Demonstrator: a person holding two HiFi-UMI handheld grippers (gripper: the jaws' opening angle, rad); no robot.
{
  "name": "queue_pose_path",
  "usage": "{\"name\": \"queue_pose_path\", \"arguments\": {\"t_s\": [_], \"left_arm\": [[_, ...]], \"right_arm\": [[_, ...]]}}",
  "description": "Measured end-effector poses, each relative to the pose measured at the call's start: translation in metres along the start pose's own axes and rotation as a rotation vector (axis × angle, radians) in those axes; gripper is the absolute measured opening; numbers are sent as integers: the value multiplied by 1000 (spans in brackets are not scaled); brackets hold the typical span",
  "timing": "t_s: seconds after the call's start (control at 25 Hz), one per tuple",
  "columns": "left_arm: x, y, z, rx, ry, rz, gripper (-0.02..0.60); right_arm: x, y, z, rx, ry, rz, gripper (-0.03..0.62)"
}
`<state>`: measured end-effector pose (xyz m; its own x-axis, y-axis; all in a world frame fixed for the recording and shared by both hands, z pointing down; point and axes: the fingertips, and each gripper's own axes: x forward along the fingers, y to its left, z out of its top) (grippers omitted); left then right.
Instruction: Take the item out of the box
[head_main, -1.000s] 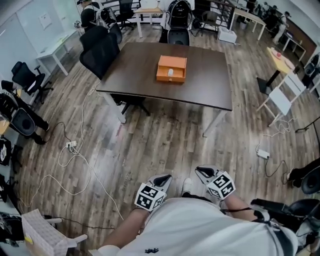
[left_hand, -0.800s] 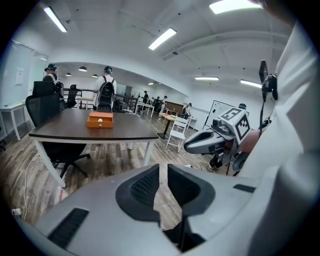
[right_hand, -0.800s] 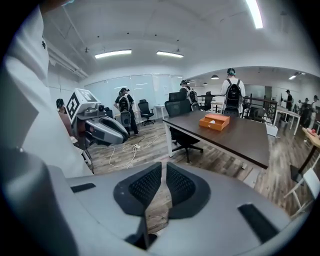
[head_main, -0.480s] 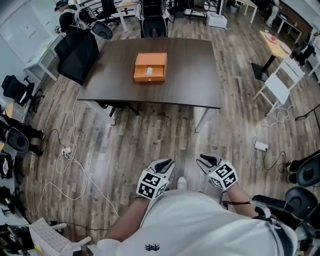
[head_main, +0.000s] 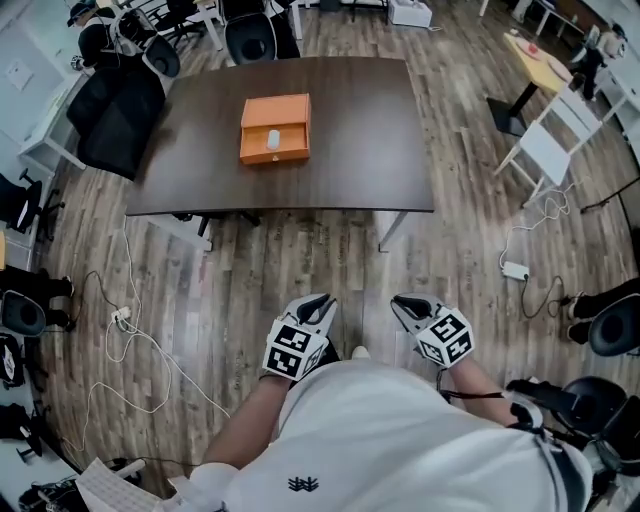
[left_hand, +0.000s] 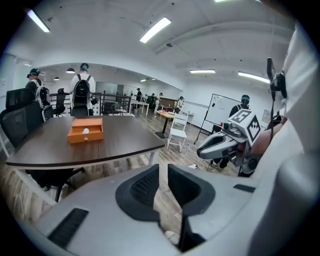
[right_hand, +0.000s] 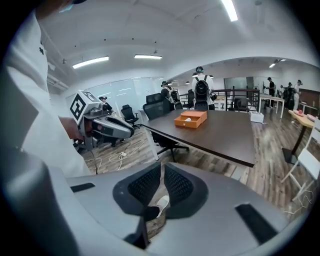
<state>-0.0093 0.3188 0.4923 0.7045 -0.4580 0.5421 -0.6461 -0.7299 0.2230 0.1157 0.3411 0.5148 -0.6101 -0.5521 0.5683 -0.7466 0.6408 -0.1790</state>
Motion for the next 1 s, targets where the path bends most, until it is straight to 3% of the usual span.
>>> {"name": "queue_pose_path", "arguments": {"t_s": [0.16,0.36,0.68,1.0], "left_arm": [[21,49,29,1,-11,-54,60],[35,136,66,23,-14,-51,60],[55,263,83,-38,31,7,66],[123,357,140,-115,39,136,78]], "right_arm": [[31,-19,37,1,16,-39,14],[97,-38,93,-19,27,-49,12],[183,-63,165,-57,6,-41,5],[225,-152,198,-68,55,39,3]]}}
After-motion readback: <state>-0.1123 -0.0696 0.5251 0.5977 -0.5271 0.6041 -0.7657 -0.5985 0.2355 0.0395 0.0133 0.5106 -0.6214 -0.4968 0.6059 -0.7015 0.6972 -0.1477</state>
